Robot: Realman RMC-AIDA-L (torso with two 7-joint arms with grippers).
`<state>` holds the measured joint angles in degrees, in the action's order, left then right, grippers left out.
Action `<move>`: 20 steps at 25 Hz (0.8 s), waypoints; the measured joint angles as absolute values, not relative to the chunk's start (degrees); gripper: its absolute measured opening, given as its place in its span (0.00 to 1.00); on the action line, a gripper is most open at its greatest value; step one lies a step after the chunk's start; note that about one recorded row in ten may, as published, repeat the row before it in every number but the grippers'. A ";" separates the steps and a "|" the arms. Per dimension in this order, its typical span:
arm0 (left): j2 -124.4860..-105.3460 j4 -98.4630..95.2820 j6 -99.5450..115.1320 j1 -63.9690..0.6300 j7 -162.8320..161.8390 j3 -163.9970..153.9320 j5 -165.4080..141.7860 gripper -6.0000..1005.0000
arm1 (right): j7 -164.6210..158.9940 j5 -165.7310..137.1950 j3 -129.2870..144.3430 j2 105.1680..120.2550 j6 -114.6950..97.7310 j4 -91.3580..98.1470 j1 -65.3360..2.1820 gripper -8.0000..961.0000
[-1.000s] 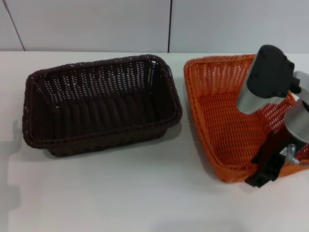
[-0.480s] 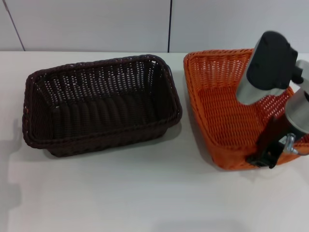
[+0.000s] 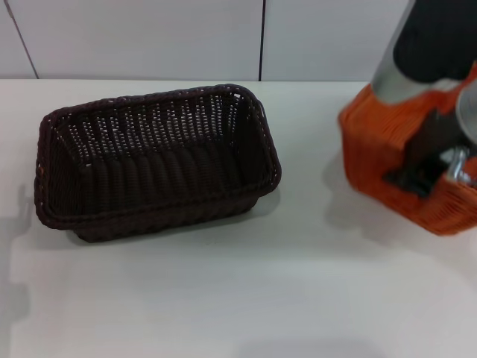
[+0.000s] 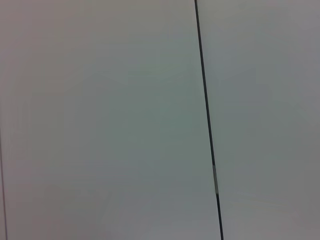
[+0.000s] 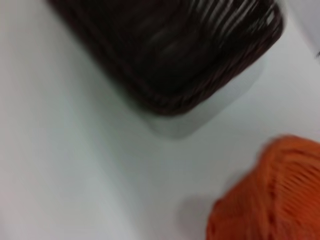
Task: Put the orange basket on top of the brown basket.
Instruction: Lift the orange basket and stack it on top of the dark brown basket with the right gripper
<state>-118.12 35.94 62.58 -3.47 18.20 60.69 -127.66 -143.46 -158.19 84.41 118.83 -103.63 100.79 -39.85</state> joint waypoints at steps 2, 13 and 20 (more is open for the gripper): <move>-118.12 35.23 62.80 -3.62 16.85 60.71 -127.69 0.78 | -143.66 -158.34 84.46 118.82 -103.51 103.85 -40.33 0.16; -118.25 33.60 63.14 -3.57 15.18 60.56 -127.63 0.78 | -125.22 -160.60 93.44 118.84 -91.51 106.14 -43.24 0.16; -118.48 33.60 63.16 -3.31 15.09 60.10 -127.61 0.78 | -98.37 -160.58 99.59 118.89 -79.45 104.24 -41.01 0.16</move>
